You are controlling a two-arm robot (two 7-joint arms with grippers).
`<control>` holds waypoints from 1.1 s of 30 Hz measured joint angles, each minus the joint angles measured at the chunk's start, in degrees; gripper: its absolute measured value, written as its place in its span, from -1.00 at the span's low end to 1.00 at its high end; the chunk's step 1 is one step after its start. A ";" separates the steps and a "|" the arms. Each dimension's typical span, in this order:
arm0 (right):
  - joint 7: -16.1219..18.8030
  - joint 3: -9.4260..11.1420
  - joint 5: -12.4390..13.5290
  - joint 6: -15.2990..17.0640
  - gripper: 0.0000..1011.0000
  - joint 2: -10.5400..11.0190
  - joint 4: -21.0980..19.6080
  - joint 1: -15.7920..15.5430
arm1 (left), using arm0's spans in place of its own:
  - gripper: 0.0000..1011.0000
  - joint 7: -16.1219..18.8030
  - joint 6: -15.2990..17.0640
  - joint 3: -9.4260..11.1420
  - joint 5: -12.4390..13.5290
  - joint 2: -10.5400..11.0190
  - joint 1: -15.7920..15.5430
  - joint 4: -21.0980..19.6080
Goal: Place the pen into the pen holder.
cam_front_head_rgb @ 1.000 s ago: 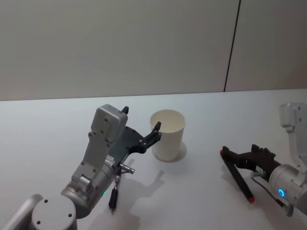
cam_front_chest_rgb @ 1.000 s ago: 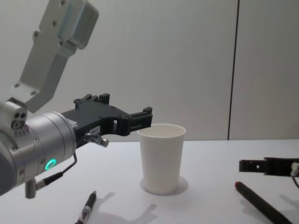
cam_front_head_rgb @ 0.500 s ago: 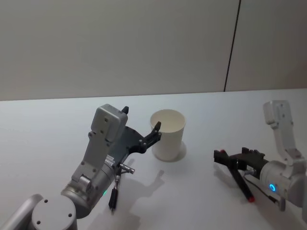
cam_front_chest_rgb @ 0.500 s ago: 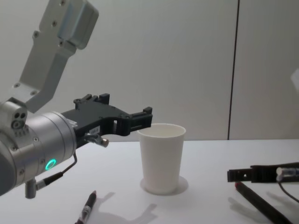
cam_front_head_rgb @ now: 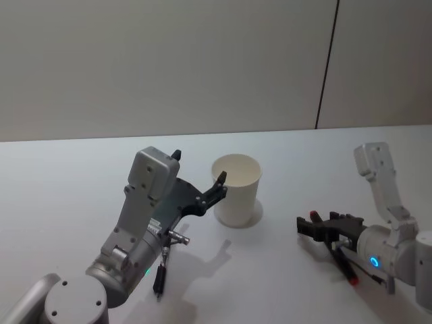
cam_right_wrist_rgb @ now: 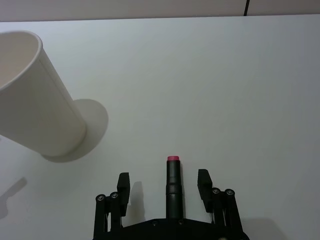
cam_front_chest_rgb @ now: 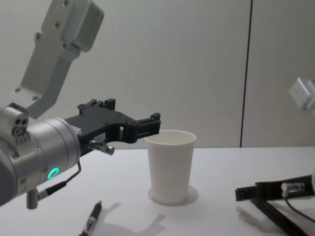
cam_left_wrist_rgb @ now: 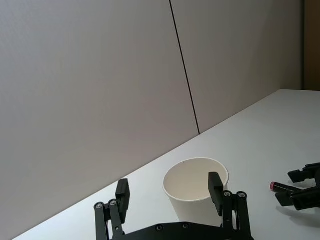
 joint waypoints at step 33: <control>-0.71 -0.24 -1.44 0.78 -0.67 -1.02 2.29 1.41 | 0.99 0.00 0.00 0.00 0.00 0.00 0.00 0.00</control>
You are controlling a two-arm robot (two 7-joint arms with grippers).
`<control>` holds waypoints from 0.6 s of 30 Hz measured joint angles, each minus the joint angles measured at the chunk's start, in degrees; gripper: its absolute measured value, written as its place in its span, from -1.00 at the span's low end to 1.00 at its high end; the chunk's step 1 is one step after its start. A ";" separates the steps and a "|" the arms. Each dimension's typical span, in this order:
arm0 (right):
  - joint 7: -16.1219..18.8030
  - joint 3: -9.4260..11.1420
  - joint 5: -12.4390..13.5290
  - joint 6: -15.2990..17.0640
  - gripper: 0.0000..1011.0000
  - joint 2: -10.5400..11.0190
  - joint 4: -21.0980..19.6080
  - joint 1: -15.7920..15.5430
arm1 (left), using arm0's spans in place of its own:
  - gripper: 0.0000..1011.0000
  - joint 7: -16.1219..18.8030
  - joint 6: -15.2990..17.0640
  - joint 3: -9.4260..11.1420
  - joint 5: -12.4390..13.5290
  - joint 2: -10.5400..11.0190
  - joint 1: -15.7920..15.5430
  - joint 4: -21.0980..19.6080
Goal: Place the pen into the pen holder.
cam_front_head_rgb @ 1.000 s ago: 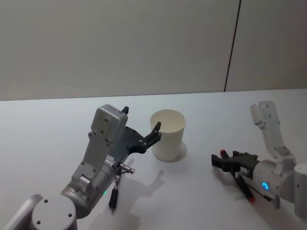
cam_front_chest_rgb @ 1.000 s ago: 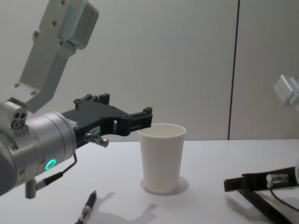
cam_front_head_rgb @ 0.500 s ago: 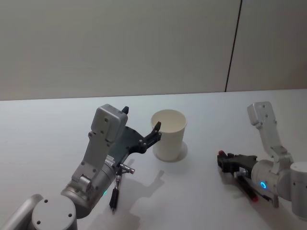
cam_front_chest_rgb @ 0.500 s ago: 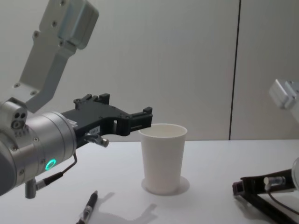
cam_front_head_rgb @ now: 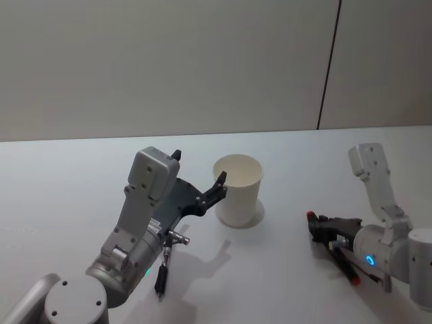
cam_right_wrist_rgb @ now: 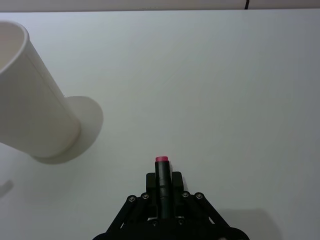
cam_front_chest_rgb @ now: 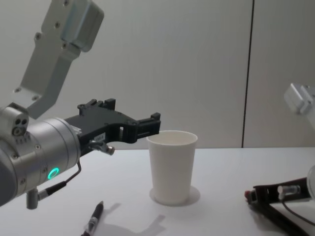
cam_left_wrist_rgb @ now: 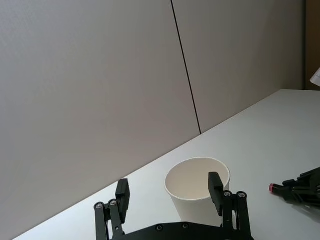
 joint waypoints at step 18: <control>1.16 0.34 -0.74 -10.69 -0.67 0.90 -2.76 -2.04 | 0.99 0.00 0.00 0.00 0.00 0.00 0.00 0.00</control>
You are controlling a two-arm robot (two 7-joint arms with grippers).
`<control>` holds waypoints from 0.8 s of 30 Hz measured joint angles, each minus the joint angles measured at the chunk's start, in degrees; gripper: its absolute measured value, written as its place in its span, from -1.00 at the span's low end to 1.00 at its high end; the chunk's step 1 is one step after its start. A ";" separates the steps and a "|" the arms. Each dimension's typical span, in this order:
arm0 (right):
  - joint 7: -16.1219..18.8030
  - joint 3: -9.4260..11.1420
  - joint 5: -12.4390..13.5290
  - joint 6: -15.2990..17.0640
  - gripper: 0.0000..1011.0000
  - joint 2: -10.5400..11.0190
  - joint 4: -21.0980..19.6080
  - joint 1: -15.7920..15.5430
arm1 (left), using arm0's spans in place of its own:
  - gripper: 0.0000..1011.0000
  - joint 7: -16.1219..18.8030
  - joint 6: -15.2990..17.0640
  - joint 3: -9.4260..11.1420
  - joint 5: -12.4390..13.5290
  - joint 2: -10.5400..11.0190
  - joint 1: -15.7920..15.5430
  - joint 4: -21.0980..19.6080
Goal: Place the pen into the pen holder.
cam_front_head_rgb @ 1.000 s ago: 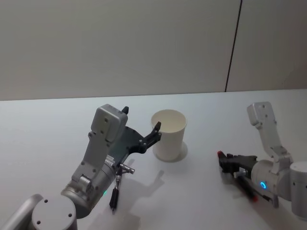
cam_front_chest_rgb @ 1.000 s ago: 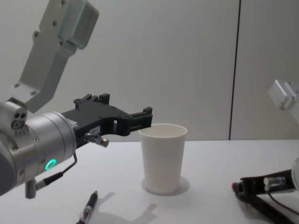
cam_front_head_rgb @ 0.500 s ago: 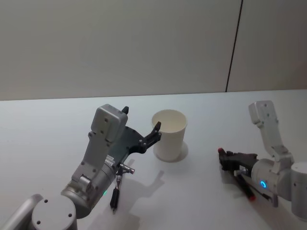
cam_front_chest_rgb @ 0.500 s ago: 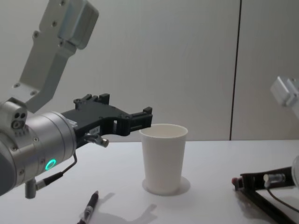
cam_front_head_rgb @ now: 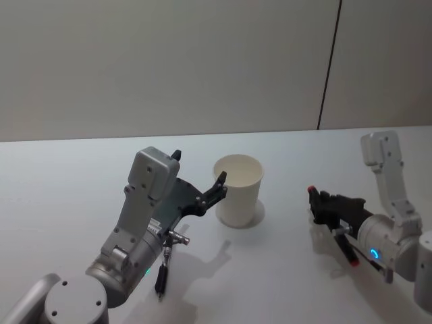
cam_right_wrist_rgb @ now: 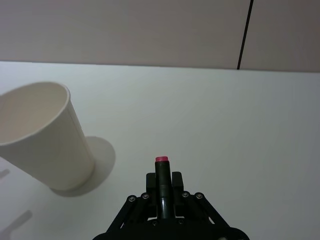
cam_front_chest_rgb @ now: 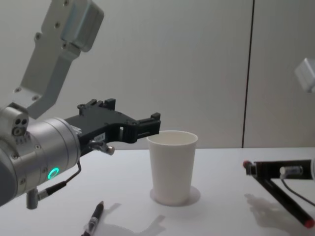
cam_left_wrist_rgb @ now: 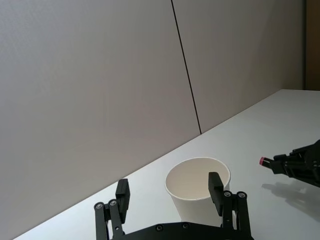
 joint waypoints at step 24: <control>4.87 0.71 -2.74 -21.62 -0.67 1.13 0.75 -0.15 | 0.99 0.00 0.00 0.00 0.00 0.00 0.00 0.00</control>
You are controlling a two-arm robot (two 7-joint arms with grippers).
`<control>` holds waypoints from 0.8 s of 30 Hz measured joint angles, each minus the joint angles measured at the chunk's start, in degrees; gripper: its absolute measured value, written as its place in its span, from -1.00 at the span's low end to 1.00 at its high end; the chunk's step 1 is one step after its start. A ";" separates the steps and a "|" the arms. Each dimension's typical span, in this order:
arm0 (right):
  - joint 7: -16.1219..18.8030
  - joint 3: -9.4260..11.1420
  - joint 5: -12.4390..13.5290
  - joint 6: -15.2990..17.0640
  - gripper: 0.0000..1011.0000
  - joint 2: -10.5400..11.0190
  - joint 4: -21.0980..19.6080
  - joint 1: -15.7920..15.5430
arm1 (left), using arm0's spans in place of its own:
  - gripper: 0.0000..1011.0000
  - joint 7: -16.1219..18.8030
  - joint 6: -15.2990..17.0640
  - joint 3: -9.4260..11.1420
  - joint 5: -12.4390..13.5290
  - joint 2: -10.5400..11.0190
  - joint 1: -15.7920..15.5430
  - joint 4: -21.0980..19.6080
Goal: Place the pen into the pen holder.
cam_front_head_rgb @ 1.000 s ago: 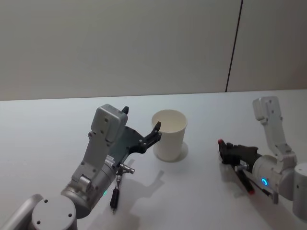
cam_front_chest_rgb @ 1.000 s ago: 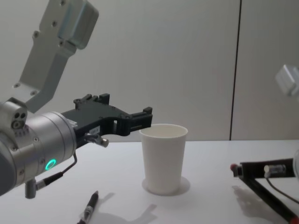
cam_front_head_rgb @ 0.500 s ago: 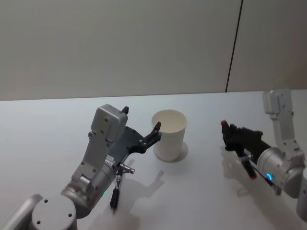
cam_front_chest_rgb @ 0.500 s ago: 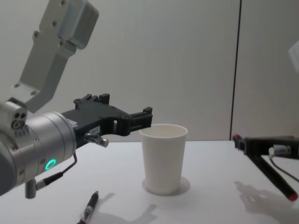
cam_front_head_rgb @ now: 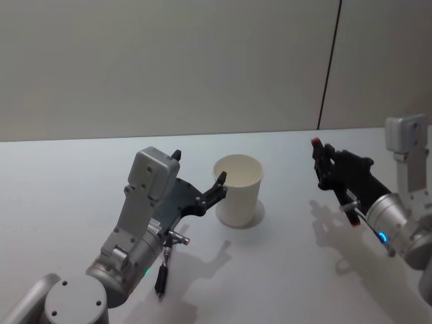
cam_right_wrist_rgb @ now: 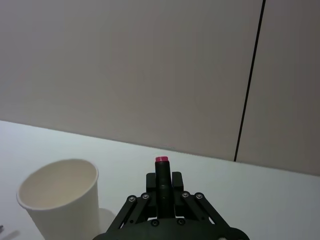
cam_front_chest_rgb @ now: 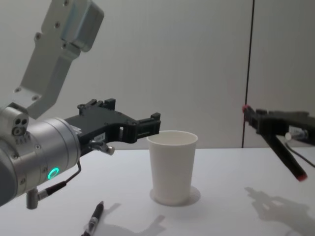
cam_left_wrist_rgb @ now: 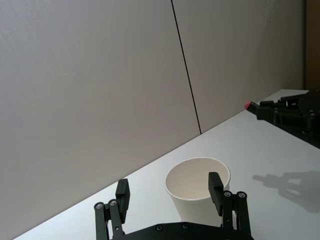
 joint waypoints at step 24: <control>19.80 -0.14 6.57 -24.07 -0.67 -2.44 13.11 8.45 | 0.99 0.00 0.00 0.00 0.00 0.00 0.00 0.00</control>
